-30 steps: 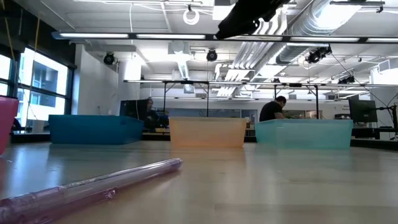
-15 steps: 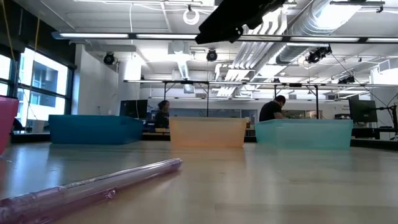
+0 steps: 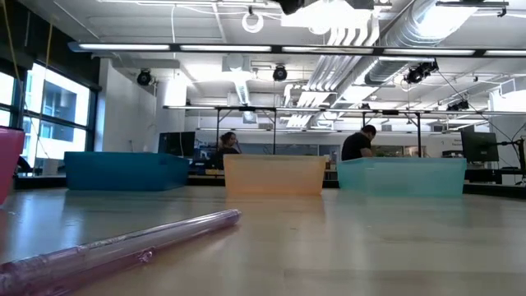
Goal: Sort crayons/erasers/pens/pencils in bins
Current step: Put the crayon into the pink bin, then put the purple pen into the blue bin
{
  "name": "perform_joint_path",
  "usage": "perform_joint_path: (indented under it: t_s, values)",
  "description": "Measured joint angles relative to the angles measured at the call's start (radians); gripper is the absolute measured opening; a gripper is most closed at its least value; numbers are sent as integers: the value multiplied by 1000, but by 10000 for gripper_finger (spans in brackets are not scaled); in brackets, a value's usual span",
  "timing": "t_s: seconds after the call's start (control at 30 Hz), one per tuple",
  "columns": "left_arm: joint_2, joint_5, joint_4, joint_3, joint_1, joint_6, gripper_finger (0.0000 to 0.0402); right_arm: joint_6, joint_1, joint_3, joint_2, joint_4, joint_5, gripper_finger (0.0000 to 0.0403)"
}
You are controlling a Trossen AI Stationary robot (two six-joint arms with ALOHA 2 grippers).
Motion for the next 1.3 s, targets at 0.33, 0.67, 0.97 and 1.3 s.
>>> perform_joint_path:
  t_s: [0.33,0.67,0.97,1.3]
  values:
    - [0,-7,49,-48,0,19,9,-13,10,104,38,-51,-47,190]
    - [0,-82,48,-48,7,55,69,-13,14,190,177,-174,-154,190]
    - [-4,-56,45,-47,35,37,107,-127,51,274,305,-257,-196,190]
    - [-41,-51,43,-47,68,122,102,-201,75,465,440,-498,-187,190]
